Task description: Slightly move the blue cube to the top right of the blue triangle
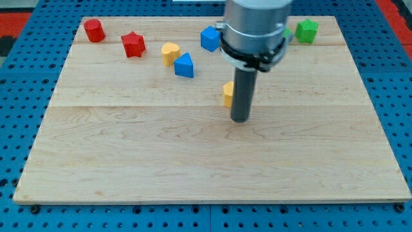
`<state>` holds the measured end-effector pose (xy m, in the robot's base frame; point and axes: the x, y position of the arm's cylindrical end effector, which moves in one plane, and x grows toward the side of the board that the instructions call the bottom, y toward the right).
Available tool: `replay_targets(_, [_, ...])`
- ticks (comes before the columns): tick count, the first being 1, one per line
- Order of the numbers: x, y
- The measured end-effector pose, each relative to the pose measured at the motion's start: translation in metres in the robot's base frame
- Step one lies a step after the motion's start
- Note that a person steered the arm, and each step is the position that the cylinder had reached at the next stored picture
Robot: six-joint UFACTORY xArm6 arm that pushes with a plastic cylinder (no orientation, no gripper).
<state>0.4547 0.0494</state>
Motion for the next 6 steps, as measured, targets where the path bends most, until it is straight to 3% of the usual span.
replay_targets(1, [-0.024,-0.006])
replay_targets(2, [-0.012,0.043])
replay_targets(3, [-0.084,0.056])
replay_targets(4, [-0.148,0.02])
replay_targets(5, [-0.206,0.046])
replay_targets(6, [-0.244,-0.01])
